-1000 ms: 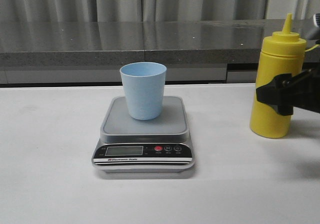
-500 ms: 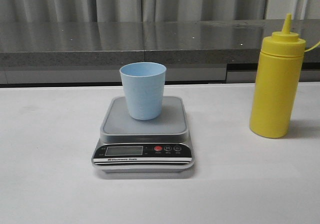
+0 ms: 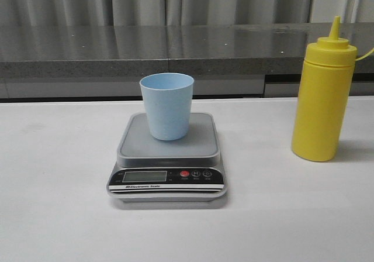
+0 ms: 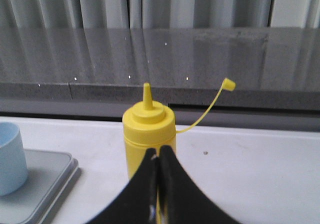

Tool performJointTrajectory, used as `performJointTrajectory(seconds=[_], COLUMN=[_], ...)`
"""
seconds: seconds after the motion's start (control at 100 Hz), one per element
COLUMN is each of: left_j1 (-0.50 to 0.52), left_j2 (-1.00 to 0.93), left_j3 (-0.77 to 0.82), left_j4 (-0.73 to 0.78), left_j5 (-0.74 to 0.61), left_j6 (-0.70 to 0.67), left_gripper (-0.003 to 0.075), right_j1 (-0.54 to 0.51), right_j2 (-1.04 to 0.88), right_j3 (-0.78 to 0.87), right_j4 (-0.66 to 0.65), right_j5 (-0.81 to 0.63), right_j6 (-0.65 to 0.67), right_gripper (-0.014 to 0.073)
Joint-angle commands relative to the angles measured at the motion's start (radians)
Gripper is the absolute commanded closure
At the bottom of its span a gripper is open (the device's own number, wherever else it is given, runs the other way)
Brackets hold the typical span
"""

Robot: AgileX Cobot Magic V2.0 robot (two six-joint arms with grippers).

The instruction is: Pour seasoning into cup on scale with both arms

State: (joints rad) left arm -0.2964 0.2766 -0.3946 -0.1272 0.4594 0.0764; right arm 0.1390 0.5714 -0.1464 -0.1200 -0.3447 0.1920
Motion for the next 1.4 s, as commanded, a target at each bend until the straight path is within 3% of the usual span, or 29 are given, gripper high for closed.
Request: performJointTrajectory(seconds=[0.0,0.57,0.89,1.13,1.39], left_j1=[0.002,0.002,0.002,0.002,0.002], left_j2=[0.007,0.007,0.007,0.007,0.007], left_j3=[-0.027,-0.027,-0.027,-0.027,-0.027], left_j4=[-0.014,-0.014,-0.014,-0.014,-0.014], left_j5=[-0.070,-0.070,-0.070,-0.070,-0.070], left_j6=[-0.009,-0.009,-0.009,-0.009,-0.009], left_gripper=[0.0741,0.0741,0.0741,0.0741,0.0741], right_j1=[-0.005,-0.006,-0.007,-0.120,-0.148], right_j2=[-0.055,-0.195,-0.344,-0.435,-0.607], right_j3=[-0.010,0.037,0.122,0.156,0.156], right_j4=[0.017,-0.003,0.082,0.029,0.022], right_j5=[-0.061,-0.072,-0.090,0.010,0.216], right_j6=[0.000,0.000,-0.001,-0.001,-0.001], right_gripper=[0.0655,0.0655,0.0655,0.0655,0.0655])
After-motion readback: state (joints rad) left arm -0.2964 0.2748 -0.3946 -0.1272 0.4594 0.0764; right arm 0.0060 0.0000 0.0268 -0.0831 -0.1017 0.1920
